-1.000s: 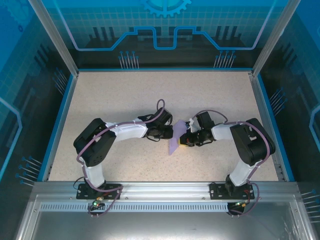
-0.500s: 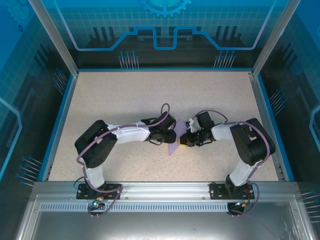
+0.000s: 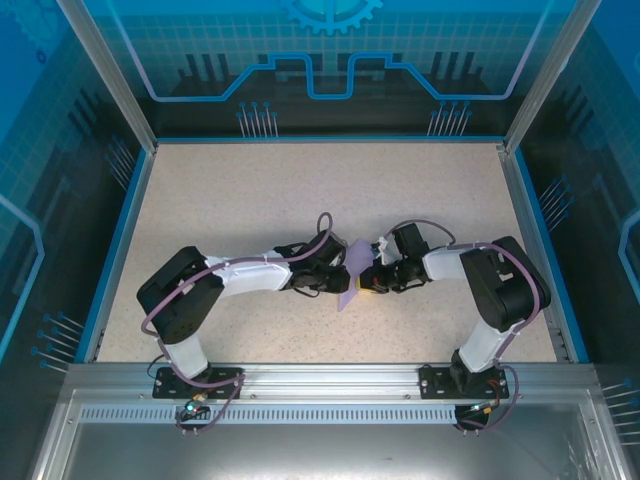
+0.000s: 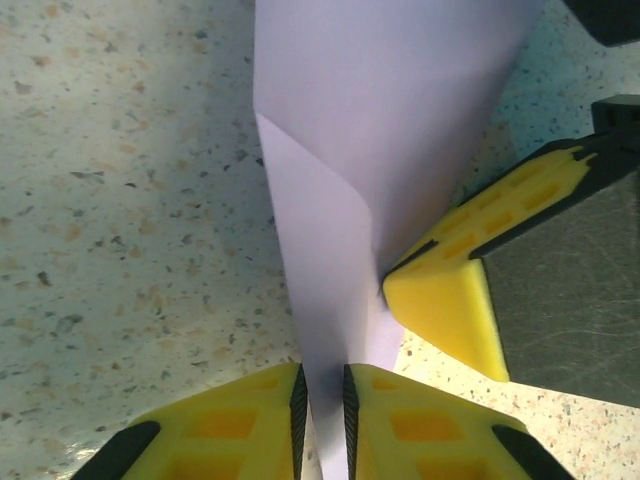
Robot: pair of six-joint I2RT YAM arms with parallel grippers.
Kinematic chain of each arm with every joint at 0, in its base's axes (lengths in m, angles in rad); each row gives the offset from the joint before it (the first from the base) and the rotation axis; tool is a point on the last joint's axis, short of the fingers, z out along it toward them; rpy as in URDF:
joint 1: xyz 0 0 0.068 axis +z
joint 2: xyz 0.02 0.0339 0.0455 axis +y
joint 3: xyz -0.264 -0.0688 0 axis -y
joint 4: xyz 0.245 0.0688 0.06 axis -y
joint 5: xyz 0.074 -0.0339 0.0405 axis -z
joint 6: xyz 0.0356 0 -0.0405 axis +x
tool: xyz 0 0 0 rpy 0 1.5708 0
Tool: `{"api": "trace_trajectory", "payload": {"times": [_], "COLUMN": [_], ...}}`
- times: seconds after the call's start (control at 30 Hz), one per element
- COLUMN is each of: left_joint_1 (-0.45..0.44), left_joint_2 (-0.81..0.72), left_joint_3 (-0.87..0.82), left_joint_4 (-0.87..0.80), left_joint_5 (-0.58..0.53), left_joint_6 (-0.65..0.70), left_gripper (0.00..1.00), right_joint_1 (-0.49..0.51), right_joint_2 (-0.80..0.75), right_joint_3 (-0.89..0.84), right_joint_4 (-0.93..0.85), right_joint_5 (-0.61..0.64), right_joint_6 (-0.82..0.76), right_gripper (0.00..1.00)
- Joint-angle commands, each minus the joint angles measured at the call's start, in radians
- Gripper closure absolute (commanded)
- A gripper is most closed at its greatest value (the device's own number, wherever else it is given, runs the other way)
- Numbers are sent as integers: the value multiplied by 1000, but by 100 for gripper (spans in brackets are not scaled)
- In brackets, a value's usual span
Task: Fold a paper plane with a square sheet of paper (pick it up from the middle)
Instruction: Fold the wing for the fifth time at the center of the table.
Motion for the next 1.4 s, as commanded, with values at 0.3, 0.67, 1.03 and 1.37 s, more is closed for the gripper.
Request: {"api": "trace_trajectory", "payload": {"times": [0.3,0.67,1.03,1.37], "left_joint_1": [-21,-61,-107,-158], "left_joint_2": [21,99,129,136], "left_joint_3": [55,162,224,262], "left_joint_4": [-155,-215,-315,-369], "left_joint_5": [-89,-153,-249,-348], "left_joint_6": [31,66,123,150], "left_gripper": [87,87,89,95], "right_joint_1": [-25,-26,-61,-68], "right_joint_2": [21,5,-11,2], "right_joint_3": [-44,-51,-73,-72], "right_joint_4": [-83,-75,-7,-8], "right_joint_5": [110,94,16,21], "right_joint_6": [-20,-13,26,20], "right_gripper": [100,100,100,100]}}
